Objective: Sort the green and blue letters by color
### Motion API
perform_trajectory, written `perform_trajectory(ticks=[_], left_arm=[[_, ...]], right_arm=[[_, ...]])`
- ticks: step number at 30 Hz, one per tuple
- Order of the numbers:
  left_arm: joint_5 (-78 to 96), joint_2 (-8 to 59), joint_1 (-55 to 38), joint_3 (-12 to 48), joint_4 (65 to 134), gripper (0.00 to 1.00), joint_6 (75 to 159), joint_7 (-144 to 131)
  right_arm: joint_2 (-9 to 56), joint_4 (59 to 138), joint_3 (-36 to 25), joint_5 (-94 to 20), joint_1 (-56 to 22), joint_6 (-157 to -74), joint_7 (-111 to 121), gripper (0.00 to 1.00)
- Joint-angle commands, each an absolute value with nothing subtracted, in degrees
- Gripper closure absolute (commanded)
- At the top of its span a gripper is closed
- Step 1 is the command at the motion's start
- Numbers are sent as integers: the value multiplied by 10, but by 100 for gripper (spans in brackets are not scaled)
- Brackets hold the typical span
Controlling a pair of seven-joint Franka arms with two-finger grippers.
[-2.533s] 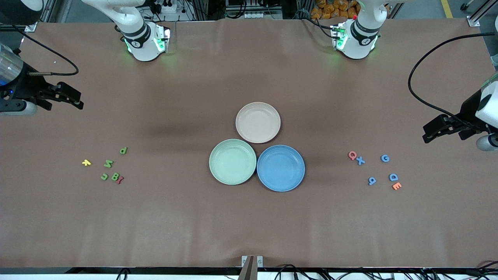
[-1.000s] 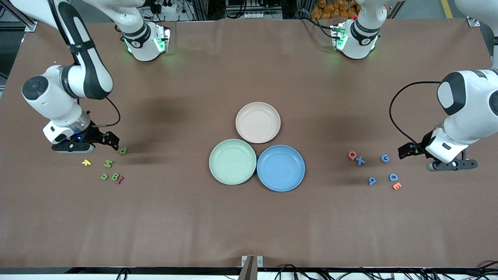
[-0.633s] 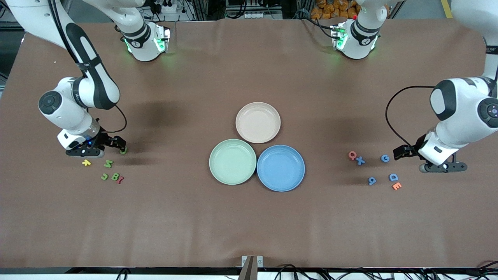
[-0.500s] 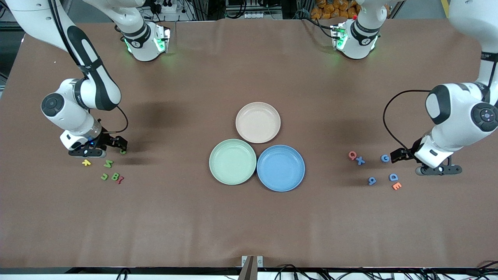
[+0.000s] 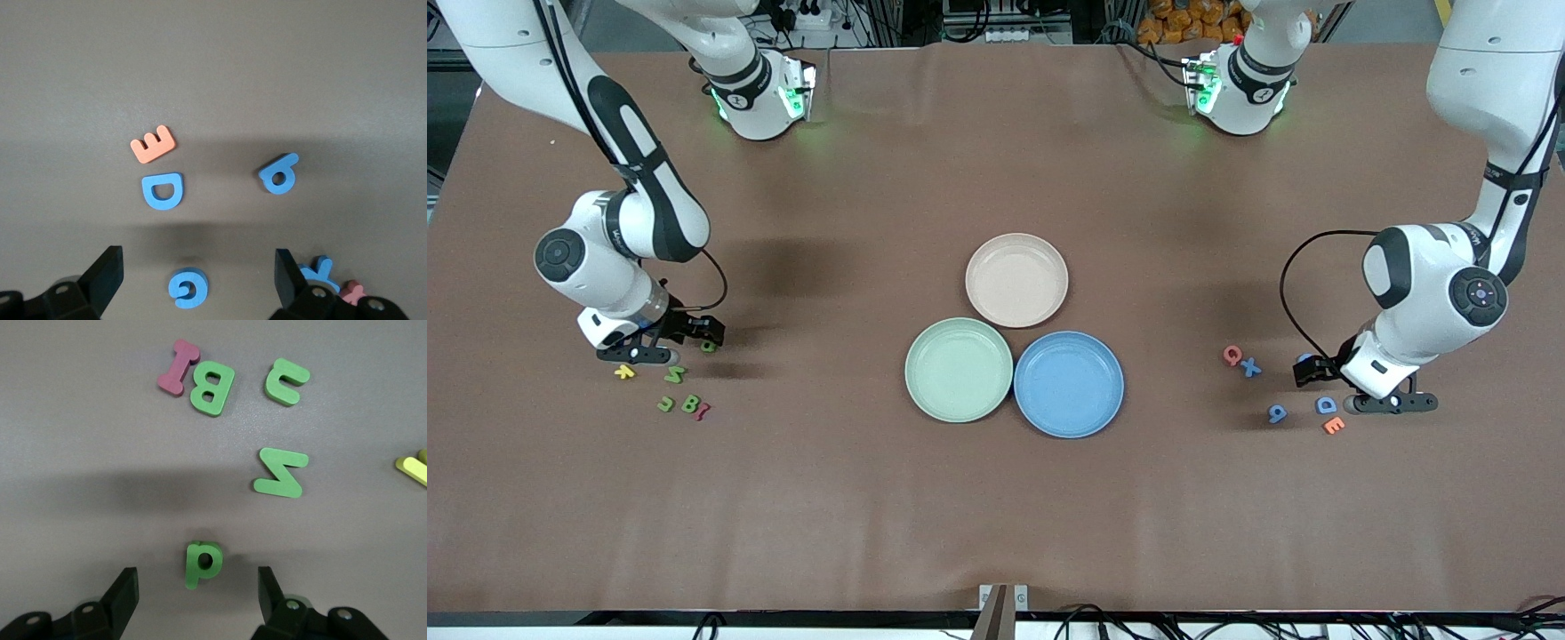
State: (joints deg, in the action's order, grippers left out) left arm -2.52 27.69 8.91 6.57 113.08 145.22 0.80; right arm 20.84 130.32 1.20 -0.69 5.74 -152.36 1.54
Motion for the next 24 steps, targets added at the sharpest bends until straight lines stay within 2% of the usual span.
perform_trajectory(ticks=[1, 8, 15, 24], left_arm=[[-31, 270, 95, 70, 1164, 0, 1483, 17], [-31, 273, 94, 70, 1192, 0, 1512, 17], [-31, 277, 95, 70, 1197, 0, 1520, 17], [-31, 287, 103, 70, 1206, 0, 1531, 17]], right_arm=[[228, 1280, 15, -1, 59, -1514, 3, 21], [245, 1275, 14, -1, 56, -1514, 3, 25], [247, 1275, 14, -1, 56, -1514, 3, 34], [253, 1271, 14, -1, 55, -1514, 3, 36]])
